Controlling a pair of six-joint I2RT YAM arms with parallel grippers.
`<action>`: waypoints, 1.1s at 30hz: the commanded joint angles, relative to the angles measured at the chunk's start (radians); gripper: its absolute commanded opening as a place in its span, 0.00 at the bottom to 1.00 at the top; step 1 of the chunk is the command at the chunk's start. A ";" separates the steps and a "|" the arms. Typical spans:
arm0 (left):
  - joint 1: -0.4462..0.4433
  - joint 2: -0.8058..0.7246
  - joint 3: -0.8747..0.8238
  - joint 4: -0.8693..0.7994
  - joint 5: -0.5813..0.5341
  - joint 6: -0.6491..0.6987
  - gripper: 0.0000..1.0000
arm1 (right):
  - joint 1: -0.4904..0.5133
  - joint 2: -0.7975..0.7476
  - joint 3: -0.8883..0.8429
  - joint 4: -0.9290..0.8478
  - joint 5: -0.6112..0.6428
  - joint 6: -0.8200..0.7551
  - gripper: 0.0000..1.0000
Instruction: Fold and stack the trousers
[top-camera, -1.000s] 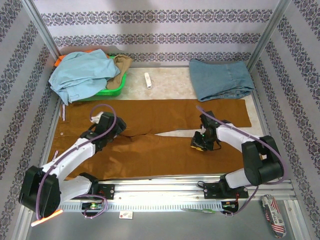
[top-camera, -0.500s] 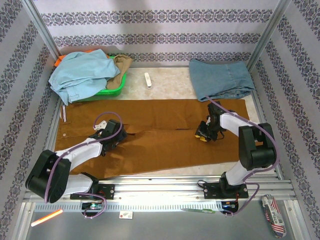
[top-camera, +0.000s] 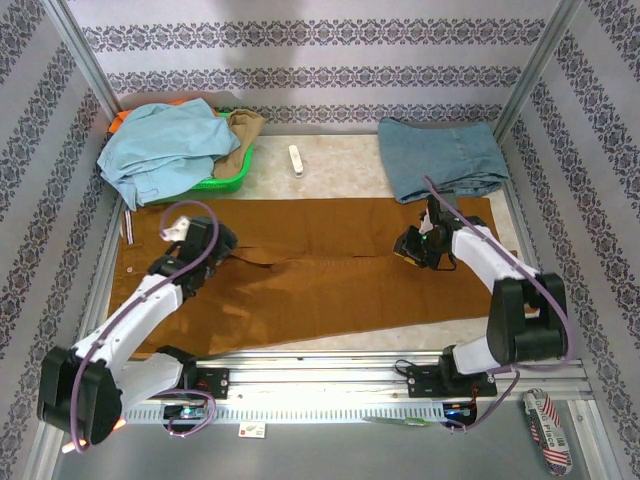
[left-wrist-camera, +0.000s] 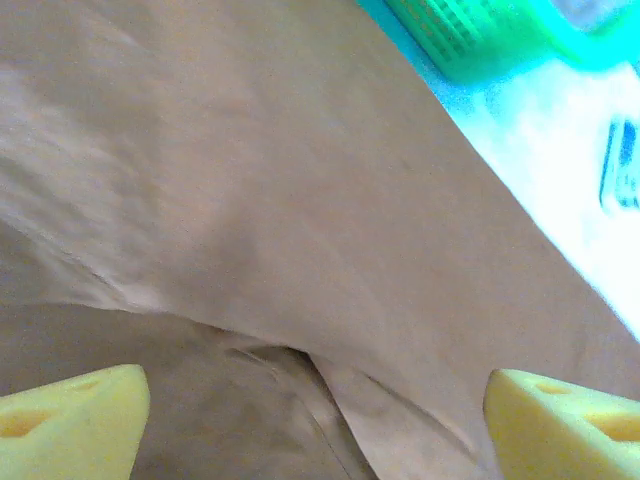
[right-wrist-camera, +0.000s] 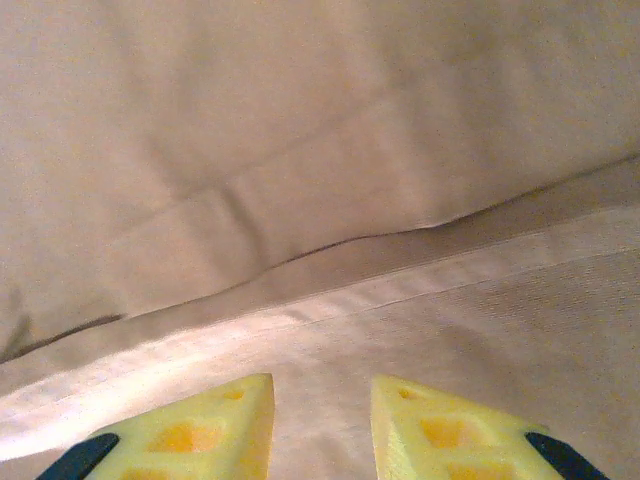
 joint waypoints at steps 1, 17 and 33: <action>0.190 -0.072 -0.023 -0.257 0.088 -0.007 0.89 | 0.039 -0.049 -0.030 -0.002 -0.043 -0.021 0.33; 0.916 -0.097 -0.138 -0.510 0.077 -0.008 0.96 | 0.104 -0.132 -0.042 0.051 -0.147 -0.015 0.43; 0.931 -0.116 -0.297 -0.346 0.057 -0.074 0.91 | 0.104 -0.137 -0.051 0.048 -0.148 -0.025 0.55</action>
